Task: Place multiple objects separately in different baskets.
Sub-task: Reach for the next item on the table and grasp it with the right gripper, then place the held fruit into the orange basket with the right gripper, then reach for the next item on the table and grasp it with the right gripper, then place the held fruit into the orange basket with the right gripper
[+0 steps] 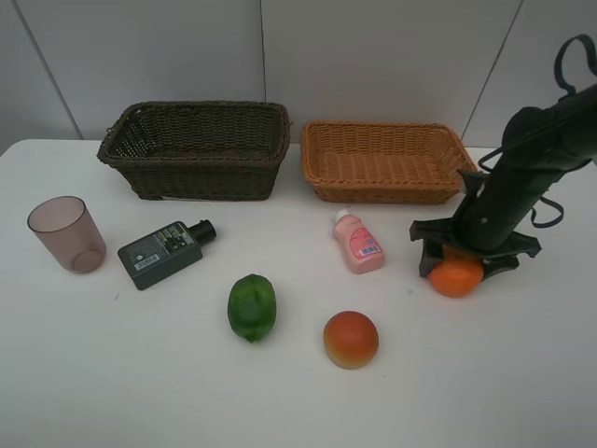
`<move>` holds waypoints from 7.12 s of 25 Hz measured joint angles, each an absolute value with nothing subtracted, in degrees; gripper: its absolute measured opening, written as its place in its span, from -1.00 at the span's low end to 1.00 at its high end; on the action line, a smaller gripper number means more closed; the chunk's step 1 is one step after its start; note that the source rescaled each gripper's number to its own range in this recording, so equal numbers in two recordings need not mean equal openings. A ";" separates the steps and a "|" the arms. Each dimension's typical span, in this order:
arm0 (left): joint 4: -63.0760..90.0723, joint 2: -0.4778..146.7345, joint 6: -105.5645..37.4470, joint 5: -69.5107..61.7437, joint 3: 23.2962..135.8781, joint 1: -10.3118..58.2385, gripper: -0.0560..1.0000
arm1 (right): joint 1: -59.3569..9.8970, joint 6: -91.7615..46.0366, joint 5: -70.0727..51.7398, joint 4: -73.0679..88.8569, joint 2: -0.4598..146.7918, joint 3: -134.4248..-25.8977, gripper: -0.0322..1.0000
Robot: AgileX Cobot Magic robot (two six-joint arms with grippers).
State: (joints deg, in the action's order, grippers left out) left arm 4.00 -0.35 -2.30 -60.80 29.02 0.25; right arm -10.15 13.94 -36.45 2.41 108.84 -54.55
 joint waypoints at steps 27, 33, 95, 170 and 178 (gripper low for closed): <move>4.00 -0.35 -2.30 -60.80 29.02 0.25 0.97 | -13.50 13.71 -59.06 -2.32 106.05 -73.99 0.03; 4.00 -0.35 -2.30 -60.80 29.02 0.25 0.97 | -16.13 13.71 -60.40 -5.93 107.80 -85.72 0.02; 4.00 -0.35 -2.30 -60.80 29.02 0.25 0.97 | -45.39 15.29 -58.76 2.69 112.63 -80.30 1.00; 4.00 -0.35 -2.30 -60.80 29.02 0.25 0.97 | -53.92 42.89 -40.20 -5.86 121.85 -77.84 -0.34; 4.00 -0.35 -2.30 -60.80 29.02 0.25 0.97 | -53.92 32.57 -49.93 -6.46 121.85 -87.48 -0.34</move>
